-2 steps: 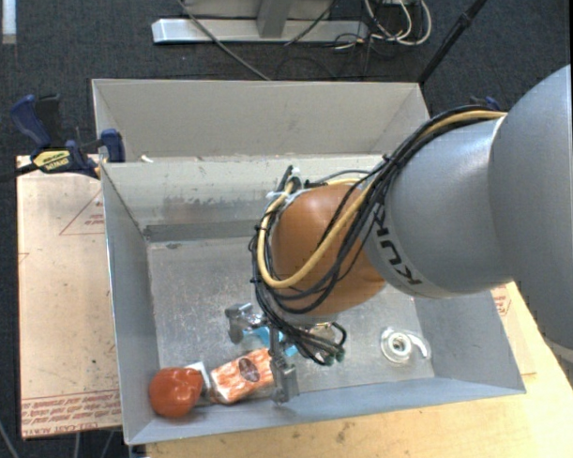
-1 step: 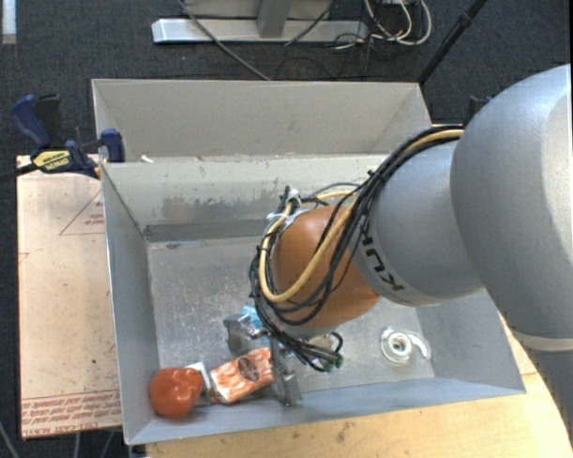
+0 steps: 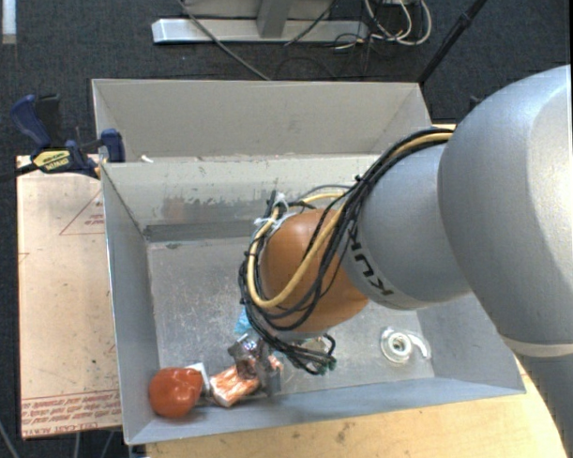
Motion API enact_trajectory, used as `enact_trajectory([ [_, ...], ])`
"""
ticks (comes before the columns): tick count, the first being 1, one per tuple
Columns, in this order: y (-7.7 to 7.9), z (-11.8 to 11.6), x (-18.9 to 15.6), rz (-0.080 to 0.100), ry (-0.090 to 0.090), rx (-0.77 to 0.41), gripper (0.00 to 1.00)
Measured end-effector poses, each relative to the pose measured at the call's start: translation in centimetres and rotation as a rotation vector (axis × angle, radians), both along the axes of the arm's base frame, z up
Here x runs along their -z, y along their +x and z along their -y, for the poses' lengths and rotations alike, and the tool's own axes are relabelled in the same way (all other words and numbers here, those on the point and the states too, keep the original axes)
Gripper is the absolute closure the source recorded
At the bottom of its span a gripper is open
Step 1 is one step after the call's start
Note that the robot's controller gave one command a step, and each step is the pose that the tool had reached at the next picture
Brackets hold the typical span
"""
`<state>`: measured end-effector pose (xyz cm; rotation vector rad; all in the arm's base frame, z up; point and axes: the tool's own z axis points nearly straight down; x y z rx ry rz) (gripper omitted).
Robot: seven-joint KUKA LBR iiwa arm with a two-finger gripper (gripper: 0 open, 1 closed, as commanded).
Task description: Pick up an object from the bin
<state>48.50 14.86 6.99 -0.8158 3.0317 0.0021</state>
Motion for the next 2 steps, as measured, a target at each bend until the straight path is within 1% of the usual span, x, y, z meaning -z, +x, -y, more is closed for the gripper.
enact_trajectory([
  [1, 0.0, 0.01, 0.0, 0.0, 0.0, 0.0, 1.0],
  [2, -0.14, 0.04, -0.37, -0.006, -0.002, 0.0, 1.0],
])
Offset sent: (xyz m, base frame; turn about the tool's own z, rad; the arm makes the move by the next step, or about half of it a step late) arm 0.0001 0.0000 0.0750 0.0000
